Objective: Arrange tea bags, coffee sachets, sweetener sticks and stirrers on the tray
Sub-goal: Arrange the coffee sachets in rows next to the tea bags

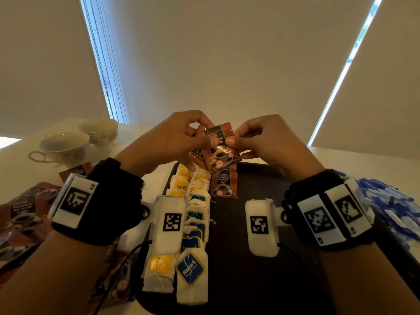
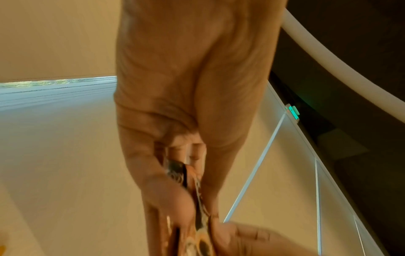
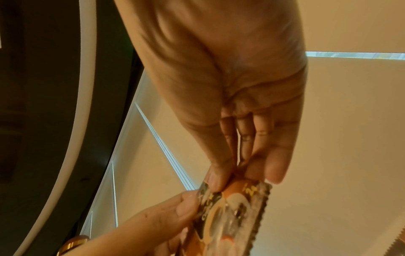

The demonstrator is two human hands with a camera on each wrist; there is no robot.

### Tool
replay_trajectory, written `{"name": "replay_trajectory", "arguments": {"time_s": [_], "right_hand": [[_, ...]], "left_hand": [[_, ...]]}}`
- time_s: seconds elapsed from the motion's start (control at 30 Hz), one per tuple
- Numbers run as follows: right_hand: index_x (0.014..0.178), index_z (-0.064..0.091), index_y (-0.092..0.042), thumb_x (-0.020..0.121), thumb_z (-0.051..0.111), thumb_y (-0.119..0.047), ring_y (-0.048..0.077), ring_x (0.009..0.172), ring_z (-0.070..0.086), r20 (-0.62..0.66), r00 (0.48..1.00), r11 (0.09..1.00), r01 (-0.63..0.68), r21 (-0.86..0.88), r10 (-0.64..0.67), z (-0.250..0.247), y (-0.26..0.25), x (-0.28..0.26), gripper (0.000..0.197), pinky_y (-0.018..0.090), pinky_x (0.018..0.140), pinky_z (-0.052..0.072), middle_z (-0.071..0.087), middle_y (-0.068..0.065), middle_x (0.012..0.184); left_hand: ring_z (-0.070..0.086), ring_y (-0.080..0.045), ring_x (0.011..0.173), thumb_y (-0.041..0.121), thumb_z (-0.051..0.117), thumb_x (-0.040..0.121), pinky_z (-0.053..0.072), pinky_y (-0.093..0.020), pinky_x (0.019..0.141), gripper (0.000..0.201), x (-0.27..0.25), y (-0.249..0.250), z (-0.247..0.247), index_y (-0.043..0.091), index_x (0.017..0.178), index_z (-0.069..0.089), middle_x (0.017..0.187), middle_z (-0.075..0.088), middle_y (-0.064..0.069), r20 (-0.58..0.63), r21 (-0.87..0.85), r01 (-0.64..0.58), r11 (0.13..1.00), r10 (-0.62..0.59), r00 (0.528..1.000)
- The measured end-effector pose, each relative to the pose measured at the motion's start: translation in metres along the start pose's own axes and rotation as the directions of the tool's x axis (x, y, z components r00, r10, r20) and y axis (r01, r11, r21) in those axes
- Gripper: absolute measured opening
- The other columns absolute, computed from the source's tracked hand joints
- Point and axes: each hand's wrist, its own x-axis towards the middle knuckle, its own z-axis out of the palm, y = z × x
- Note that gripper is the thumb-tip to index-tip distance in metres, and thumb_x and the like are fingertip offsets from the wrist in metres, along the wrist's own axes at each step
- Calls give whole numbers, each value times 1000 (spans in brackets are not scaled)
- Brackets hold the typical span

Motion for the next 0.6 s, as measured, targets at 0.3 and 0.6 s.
{"name": "replay_trajectory", "arguments": {"time_s": [0.3,0.6], "right_hand": [[85,68,-10,81,69,-15,9,74,64,-15,979,978,-200,65,202,-25,7,-2,7,21,58,51,68,1,82],[86,67,-8,83,67,-14,8,62,55,203,753,757,-522,-393,625,11,33,10,6,19,55,43,64,1,71]], "left_hand": [[70,-22,78,4,61,89,57,-24,53,35,0,-4,-19,16,120,51,102,66,-10,-247,-72,-34,997,15,969],[69,-7,66,15,67,86,55,-16,54,10,1,-5,-28,14,93,60,83,69,-1,-351,-110,-69,992,26,936]]}}
